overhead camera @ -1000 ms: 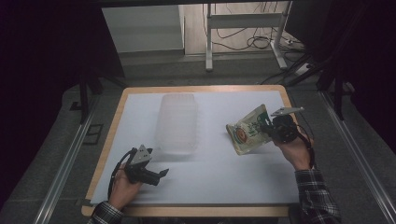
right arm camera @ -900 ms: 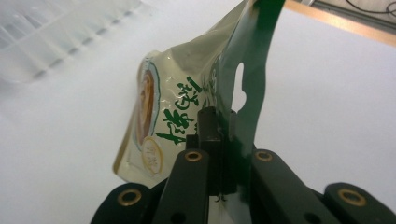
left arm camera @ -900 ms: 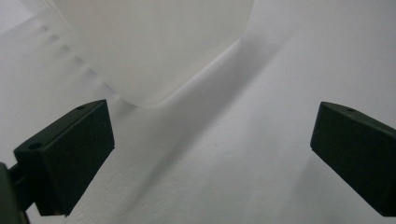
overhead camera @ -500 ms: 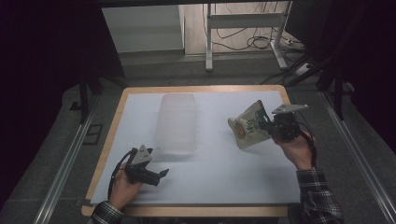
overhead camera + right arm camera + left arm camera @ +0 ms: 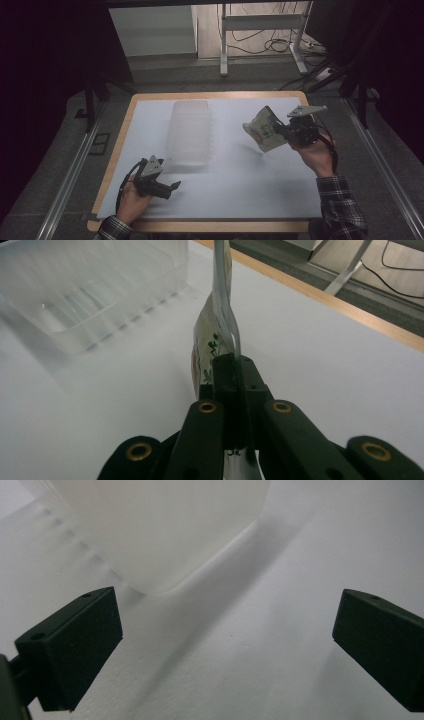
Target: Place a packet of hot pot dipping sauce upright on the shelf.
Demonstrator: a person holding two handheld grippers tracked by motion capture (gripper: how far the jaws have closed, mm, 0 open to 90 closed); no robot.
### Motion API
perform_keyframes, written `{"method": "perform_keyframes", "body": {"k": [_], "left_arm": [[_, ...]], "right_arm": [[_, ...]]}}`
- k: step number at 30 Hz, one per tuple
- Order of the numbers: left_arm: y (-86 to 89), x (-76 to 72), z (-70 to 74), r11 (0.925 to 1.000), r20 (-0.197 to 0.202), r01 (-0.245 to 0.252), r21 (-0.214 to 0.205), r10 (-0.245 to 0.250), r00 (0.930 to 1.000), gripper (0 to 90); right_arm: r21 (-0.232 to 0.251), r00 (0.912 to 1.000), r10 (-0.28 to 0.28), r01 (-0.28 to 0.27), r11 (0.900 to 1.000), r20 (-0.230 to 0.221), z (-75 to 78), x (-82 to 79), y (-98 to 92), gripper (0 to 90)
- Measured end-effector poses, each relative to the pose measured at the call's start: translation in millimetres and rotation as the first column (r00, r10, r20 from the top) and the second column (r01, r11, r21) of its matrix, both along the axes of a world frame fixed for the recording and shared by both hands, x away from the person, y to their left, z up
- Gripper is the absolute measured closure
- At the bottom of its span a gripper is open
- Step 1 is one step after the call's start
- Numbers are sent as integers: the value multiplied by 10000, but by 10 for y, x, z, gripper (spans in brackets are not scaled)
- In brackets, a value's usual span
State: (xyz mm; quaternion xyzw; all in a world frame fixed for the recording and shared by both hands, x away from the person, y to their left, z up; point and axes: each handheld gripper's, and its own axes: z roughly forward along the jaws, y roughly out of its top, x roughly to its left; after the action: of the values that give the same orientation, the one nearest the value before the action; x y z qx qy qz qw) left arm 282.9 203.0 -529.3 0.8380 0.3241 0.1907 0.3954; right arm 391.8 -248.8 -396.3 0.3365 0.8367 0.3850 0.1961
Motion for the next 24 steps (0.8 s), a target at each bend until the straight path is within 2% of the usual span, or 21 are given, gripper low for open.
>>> {"method": "perform_keyframes", "body": {"k": [6, 10, 17, 24], "left_arm": [[1, -3, 1, 10000, 4, -10, -15, 10, 10000, 0], [3, -4, 2, 10000, 14, -11, -22, 11, 10000, 0], [3, -7, 2, 10000, 0, -26, -48, 26, 10000, 0], [10, -5, 3, 10000, -7, -38, -6, 38, 10000, 0]], "right_arm": [[109, 9988, 486, -485, 9988, -83, 64, 33, 128, 893], [198, 9947, 1011, -1008, 9947, -160, 113, 74, 270, 893], [157, 9885, 1509, -1508, 9884, -71, 170, 108, 474, 893], [192, 9846, 1750, -1749, 9844, -40, 195, 159, 601, 893]]}}
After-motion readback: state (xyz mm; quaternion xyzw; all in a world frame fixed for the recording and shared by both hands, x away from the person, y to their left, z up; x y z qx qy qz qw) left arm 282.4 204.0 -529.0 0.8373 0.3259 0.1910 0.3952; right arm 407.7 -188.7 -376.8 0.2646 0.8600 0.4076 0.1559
